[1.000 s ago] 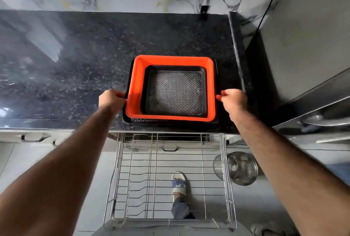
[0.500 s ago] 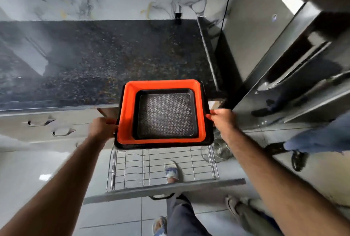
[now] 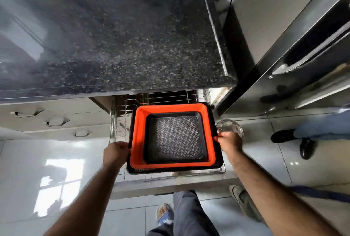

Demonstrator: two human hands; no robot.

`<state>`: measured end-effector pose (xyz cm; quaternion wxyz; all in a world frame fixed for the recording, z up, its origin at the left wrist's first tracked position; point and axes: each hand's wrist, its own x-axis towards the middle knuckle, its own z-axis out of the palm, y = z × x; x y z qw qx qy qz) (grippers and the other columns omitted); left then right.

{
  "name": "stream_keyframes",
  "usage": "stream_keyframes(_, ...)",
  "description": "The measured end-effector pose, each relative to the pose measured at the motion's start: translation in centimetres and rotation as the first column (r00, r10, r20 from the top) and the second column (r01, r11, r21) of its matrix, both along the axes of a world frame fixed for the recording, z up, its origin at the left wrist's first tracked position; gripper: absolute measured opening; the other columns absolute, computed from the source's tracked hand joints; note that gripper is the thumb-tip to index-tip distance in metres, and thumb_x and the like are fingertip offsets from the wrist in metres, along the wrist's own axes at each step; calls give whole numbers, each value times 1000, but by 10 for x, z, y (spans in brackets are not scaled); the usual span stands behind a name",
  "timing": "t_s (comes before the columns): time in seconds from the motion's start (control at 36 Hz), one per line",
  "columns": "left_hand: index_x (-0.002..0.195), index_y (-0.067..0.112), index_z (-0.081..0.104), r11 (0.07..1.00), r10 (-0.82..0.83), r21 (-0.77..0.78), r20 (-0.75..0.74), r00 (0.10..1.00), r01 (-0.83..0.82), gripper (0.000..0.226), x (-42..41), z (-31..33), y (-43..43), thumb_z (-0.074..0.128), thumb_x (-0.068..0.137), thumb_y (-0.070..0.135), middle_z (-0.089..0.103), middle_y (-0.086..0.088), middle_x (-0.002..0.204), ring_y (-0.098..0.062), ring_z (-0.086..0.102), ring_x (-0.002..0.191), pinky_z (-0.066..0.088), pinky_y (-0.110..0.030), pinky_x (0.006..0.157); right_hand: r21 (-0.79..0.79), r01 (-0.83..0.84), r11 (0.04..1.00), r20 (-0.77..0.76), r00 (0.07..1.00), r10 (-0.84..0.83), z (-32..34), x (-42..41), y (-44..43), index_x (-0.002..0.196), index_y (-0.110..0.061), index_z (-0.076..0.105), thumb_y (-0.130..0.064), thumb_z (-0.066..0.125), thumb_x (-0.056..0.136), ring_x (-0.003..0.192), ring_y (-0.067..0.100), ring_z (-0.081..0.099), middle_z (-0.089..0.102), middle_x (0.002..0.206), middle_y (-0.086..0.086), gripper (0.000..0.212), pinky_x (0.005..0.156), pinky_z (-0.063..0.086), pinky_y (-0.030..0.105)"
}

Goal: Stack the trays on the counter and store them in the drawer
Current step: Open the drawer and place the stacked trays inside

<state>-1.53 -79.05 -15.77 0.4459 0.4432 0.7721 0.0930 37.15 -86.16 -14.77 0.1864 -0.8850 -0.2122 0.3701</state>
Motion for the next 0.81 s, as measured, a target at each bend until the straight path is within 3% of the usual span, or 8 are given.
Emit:
stream_keyframes(0.11, 57, 33, 67, 987, -154, -61, -148, 977, 146, 13, 18, -21, 27, 58, 51, 26, 66, -2, 55, -23, 68, 63, 57, -29, 60, -129, 21, 991, 27, 999, -18, -31, -4, 32, 110, -2, 72, -31, 64, 93, 101, 36, 70, 75, 108, 21, 35, 79, 52, 34)
stream_keyframes(0.17, 55, 28, 66, 975, -218, -92, -248, 944, 201, 4, 24, -36, 41, 64, 58, 28, 61, 3, 49, -22, 63, 59, 45, -22, 52, -172, 17, 985, 1, 1000, -17, -47, -6, 49, 112, 2, 70, -43, 49, 100, 106, 38, 67, 72, 114, 25, 51, 84, 51, 36)
stream_keyframes(0.25, 51, 20, 55, 968, -250, -104, -333, 909, 228, 23, 29, -59, 61, 66, 70, 25, 54, 7, 52, -22, 56, 60, 35, -24, 52, -224, -14, 975, -34, 999, 6, -64, -7, 67, 113, 2, 70, -60, 31, 100, 111, 38, 65, 69, 120, 27, 75, 85, 47, 35)
stream_keyframes(0.33, 56, 21, 55, 947, -320, -142, -393, 862, 287, 22, 32, -74, 76, 64, 74, 29, 48, 8, 50, -18, 48, 55, 29, -20, 46, -256, -52, 965, -81, 996, 32, -77, -5, 81, 109, 1, 73, -71, 24, 96, 110, 38, 66, 70, 117, 27, 88, 88, 48, 36)
stream_keyframes(0.53, 69, 22, 74, 957, -284, -158, -327, 901, 244, 3, 49, -88, 86, 74, 71, 25, 60, 6, 54, -22, 57, 61, 37, -25, 53, -361, -76, 929, -123, 992, 33, -96, -3, 110, 112, 3, 71, -82, 18, 88, 111, 38, 65, 69, 118, 28, 104, 93, 49, 38)
stream_keyframes(0.61, 73, 16, 73, 940, -337, -190, -363, 869, 285, 10, 58, -96, 90, 71, 74, 25, 69, -3, 66, -29, 65, 71, 43, -29, 57, -375, -29, 927, -127, 992, -20, -103, -3, 116, 115, 2, 69, -87, 19, 83, 113, 38, 64, 67, 120, 27, 108, 97, 50, 40)
stream_keyframes(0.72, 73, 13, 72, 939, -327, -239, -398, 857, 247, 15, 66, -106, 93, 63, 77, 24, 61, -2, 61, -29, 60, 67, 38, -28, 57, -344, 24, 939, -94, 994, -60, -113, -10, 115, 114, -1, 69, -88, 24, 82, 112, 40, 63, 67, 121, 27, 104, 94, 51, 42)
stream_keyframes(0.81, 81, 11, 71, 934, -329, -266, -379, 865, 239, 23, 73, -115, 92, 53, 84, 26, 71, -11, 78, -33, 67, 79, 42, -29, 62, -303, 44, 952, -59, 996, -64, -118, -14, 112, 114, 0, 67, -87, 27, 82, 111, 41, 63, 67, 120, 27, 101, 96, 51, 45)
